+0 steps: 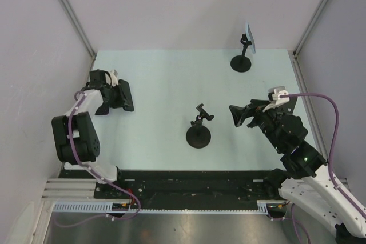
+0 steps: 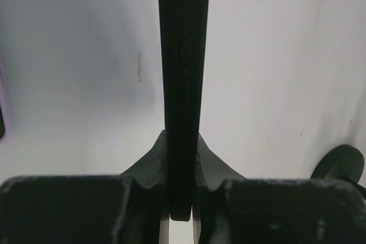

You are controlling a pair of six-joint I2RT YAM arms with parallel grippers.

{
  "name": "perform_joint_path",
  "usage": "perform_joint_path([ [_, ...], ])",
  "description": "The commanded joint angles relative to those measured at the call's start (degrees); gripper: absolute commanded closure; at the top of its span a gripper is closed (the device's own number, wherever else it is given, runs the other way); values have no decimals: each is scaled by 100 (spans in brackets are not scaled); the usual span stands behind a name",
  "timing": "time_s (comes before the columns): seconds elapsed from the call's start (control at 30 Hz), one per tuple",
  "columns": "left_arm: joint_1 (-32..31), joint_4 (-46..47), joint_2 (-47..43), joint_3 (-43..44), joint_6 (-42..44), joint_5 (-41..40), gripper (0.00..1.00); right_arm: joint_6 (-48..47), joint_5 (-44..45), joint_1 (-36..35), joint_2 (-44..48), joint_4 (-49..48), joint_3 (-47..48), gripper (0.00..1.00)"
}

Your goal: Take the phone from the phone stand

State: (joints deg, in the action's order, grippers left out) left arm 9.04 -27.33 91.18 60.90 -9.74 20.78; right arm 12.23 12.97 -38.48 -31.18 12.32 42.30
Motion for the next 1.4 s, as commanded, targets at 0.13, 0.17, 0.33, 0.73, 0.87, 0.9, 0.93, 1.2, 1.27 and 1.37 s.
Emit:
perform_joint_path([
  [0.13,379,-615,1173,1186,736,559,99,-142,-154,95,-20,-203,-82,0],
  [0.17,440,-633,1235,1204,763,638,99,-142,-189,130,-55,-221,-91,0],
  [0.33,564,-686,1561,1196,903,1191,100,-89,-374,253,-143,-282,-117,0],
  [0.73,564,-853,1649,1143,956,129,49,-63,-489,403,-178,-265,-117,0],
  [0.87,529,-835,1544,1143,939,-318,41,-45,-532,420,-196,-282,-117,0],
  [0.9,511,-844,1526,1143,939,-389,38,-36,-541,420,-204,-291,-117,0],
  [0.93,476,-835,1474,1143,930,-486,33,-36,-550,429,-204,-291,-117,1],
  [1.2,142,-844,1210,1082,833,-1486,11,-27,-594,447,-231,-300,-108,0],
  [1.27,-16,-844,1113,1047,746,-1768,4,-19,-594,455,-231,-291,-117,1],
  [1.37,-261,-826,1078,1037,658,-2278,0,-10,-594,464,-231,-291,-117,0],
])
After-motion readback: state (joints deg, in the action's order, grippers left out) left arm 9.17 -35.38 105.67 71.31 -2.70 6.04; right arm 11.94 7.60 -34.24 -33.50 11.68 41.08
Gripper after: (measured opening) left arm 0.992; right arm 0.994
